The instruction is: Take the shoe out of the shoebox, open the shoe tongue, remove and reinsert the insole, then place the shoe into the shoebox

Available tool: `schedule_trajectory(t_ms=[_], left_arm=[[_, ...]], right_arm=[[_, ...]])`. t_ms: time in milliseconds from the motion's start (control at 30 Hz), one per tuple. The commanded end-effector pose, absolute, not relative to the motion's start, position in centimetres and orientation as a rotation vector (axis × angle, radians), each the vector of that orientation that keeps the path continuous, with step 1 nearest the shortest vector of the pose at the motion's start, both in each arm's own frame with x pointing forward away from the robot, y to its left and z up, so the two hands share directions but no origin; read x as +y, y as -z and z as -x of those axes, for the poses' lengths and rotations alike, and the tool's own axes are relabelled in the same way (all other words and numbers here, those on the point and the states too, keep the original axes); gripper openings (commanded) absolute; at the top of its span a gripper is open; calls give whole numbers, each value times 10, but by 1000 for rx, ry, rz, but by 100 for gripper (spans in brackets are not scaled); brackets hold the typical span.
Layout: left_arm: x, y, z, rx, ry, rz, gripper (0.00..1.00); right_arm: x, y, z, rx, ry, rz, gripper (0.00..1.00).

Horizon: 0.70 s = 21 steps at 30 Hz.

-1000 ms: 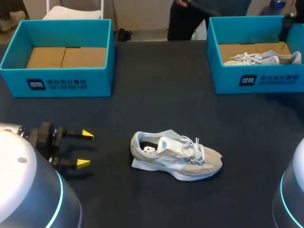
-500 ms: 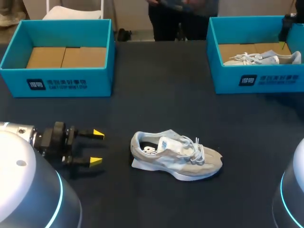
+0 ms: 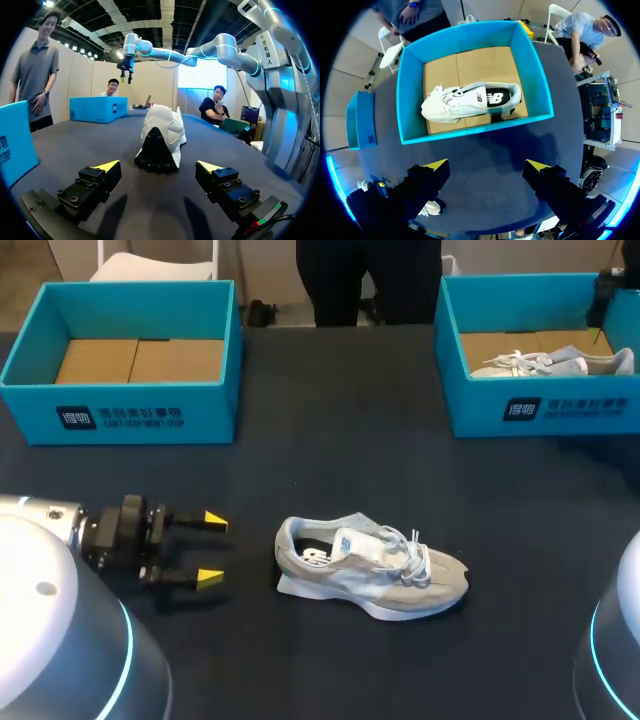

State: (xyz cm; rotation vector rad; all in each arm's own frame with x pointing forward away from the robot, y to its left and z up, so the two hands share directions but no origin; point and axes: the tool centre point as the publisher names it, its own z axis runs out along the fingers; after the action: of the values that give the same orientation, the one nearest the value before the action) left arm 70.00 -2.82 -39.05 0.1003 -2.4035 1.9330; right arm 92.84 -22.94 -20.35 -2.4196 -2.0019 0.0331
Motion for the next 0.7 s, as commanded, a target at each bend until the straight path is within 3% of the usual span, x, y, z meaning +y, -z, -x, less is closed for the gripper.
schedule_trajectory(t_ms=[33, 700], left_arm=[[-40, 392, -704, -2410, -1933, -73, 100], [-90, 409, -709, -2384, -1925, -85, 100]], right_arm=[[-229, 203, -927, -2002, -31, 2423, 100], [-229, 203, -927, -2002, -31, 2423, 100]])
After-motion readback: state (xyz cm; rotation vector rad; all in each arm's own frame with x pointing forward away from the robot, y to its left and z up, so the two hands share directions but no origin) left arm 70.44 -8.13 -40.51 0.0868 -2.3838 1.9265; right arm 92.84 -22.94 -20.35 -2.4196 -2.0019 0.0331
